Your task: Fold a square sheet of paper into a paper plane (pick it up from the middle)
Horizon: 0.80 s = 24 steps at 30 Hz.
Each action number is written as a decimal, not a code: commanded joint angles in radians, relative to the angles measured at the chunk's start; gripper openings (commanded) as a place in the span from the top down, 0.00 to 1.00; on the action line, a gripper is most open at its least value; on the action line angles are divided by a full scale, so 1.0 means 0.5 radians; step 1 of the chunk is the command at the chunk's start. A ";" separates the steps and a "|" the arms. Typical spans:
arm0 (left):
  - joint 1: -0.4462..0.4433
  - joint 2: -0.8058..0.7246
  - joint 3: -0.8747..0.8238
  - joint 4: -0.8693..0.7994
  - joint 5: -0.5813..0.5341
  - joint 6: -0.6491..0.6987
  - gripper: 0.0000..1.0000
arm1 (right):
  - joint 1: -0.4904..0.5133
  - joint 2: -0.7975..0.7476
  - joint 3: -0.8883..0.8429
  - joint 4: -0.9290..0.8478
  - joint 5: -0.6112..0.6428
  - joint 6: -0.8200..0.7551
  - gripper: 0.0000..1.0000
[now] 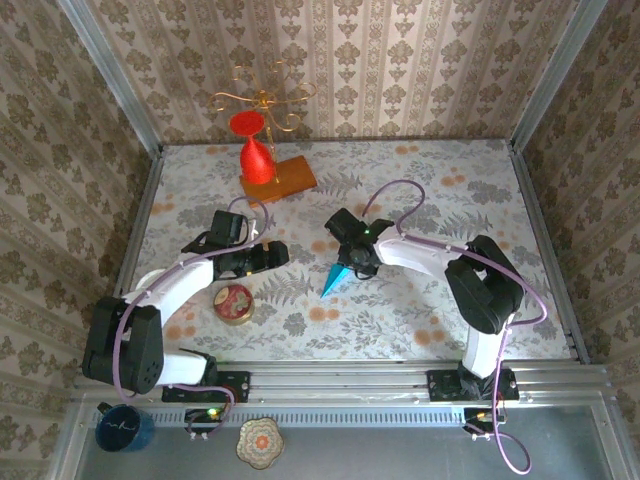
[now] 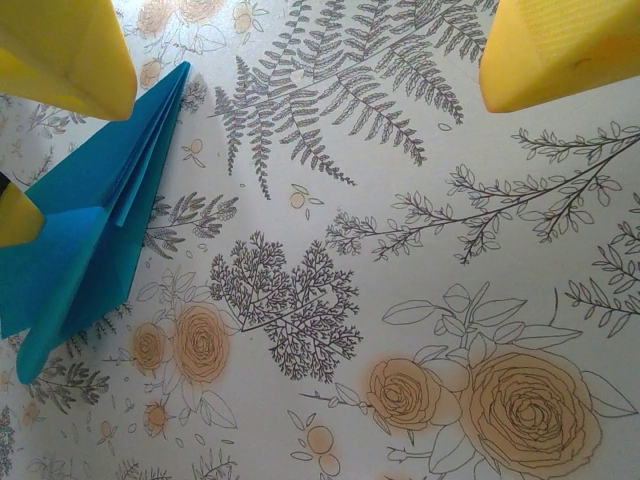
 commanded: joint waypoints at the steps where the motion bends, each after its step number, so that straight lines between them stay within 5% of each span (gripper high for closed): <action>1: 0.015 0.015 0.014 0.019 0.035 0.004 0.10 | -0.004 -0.049 -0.054 -0.015 0.056 0.071 0.63; 15: 0.012 0.027 0.008 0.114 0.128 -0.112 0.10 | -0.070 -0.246 -0.202 0.263 -0.020 -0.090 0.94; 24: 0.018 0.031 -0.078 0.401 0.203 -0.328 0.08 | -0.153 -0.493 -0.356 0.898 -0.747 -0.733 0.95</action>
